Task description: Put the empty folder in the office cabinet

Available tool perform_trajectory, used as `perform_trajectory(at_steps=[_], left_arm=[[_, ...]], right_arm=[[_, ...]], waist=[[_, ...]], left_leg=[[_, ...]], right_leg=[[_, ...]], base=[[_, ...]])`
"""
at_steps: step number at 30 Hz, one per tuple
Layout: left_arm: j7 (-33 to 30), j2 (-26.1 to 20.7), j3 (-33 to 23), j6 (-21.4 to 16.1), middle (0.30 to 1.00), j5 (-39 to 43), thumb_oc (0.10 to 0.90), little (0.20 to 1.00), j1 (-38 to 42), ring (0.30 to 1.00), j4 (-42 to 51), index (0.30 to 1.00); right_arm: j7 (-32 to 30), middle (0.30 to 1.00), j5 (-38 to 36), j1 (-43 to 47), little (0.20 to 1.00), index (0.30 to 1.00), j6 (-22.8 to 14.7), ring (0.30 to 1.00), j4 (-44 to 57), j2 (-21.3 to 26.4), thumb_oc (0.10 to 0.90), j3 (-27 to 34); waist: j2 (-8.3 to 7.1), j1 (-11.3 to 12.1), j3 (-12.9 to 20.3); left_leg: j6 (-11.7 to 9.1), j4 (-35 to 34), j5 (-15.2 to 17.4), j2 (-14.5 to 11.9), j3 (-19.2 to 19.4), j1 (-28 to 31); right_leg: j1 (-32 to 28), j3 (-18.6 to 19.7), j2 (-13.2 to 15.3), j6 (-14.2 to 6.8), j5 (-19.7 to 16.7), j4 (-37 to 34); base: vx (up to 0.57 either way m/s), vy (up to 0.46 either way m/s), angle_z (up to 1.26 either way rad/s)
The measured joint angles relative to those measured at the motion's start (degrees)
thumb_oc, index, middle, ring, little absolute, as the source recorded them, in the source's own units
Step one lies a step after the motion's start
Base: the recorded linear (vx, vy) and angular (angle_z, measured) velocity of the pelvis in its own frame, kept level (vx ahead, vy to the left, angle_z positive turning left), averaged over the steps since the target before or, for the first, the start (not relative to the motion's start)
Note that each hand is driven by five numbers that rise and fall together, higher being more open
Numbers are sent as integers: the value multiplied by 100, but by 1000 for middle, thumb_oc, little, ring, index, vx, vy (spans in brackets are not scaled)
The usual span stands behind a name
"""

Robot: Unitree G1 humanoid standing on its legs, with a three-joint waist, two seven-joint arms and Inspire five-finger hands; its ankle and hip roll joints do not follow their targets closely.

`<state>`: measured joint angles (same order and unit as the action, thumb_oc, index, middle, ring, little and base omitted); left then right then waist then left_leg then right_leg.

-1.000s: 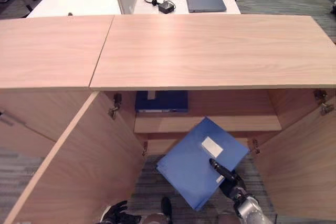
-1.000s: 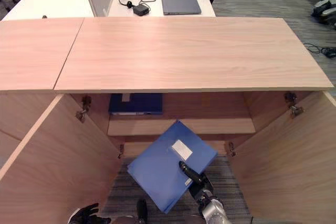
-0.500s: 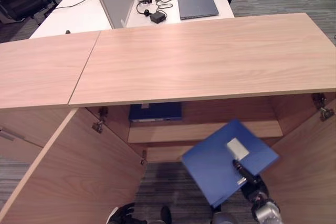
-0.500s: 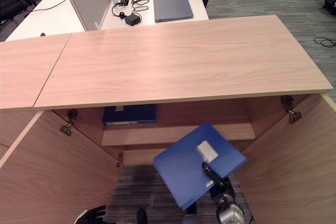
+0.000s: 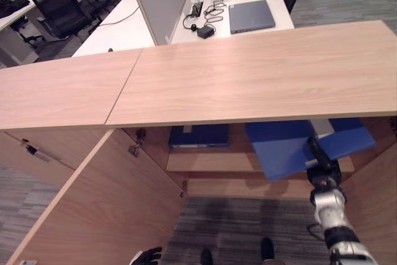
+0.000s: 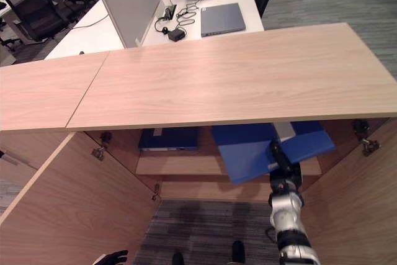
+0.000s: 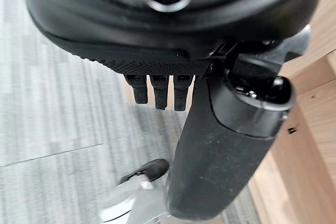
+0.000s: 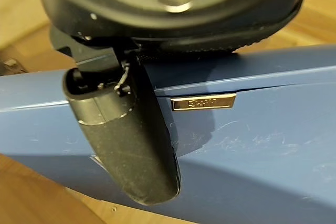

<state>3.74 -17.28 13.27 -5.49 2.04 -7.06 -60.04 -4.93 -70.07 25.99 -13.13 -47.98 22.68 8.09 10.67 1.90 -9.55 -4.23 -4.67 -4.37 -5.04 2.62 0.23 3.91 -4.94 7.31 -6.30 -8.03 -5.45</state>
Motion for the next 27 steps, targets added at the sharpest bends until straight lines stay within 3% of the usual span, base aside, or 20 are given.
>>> perform_trajectory(at_steps=[3, 7, 11, 17, 26, 27], left_arm=[[106, -2, 144, 9, 900, 170, 800, 900, 137, 900, 46, 900], [189, -202, 524, -18, 900, 285, 800, 900, 267, 900, 239, 900], [311, -561, 730, -210, 900, 457, 800, 900, 729, 900, 480, 900], [275, -869, 712, -258, 900, 921, 800, 900, 1212, 900, 504, 900], [279, -872, 792, -333, 900, 1334, 800, 900, 1521, 900, 563, 900], [276, -871, 796, -351, 900, 1336, 800, 900, 1527, 900, 583, 900]], right_arm=[[-63, 300, -104, 1020, 300, 300, -151, 300, -507, 412, 400, 108], [-127, 300, -324, 2108, 300, 300, -140, 300, -1292, 708, 400, 156], [-205, 300, -443, 3030, 300, 300, -134, 300, -2128, 1204, 400, 169], [-440, 300, -437, 3843, 300, 300, -167, 300, -2429, 1493, 400, 53], [-519, 300, -439, 4930, 300, 300, -176, 300, -2435, 1874, 400, -531], [-513, 444, -438, 4969, 444, 444, -195, 444, -2432, 1888, 496, -561]], waist=[[316, 176, -271], [479, 303, -682], [493, 444, -1120], [434, 473, -1321], [432, 494, -1362], [432, 483, -1362]], left_leg=[[-31, 4, -164, 4, -40, -392], [-52, 70, -285, -5, -28, -868], [-51, 433, -268, 42, -65, -1571], [10, 1178, -42, 420, -110, -2558], [-103, 2591, 590, 400, -125, -3694], [-110, 2625, 598, 401, -127, -3739]], right_leg=[[374, -27, -3, 31, -142, 47], [924, -23, -6, 95, -192, 239], [1897, -3, 101, 154, 170, 1225], [3436, 301, 496, 162, 989, 3154], [4574, 499, 555, 345, 1521, 4410], [4623, 529, 541, 342, 1546, 4457]], base=[[-177, -27, 7], [-106, -33, -3], [-34, -18, 8], [-19, -16, 17], [-11, -23, 4], [99, -42, -2]])
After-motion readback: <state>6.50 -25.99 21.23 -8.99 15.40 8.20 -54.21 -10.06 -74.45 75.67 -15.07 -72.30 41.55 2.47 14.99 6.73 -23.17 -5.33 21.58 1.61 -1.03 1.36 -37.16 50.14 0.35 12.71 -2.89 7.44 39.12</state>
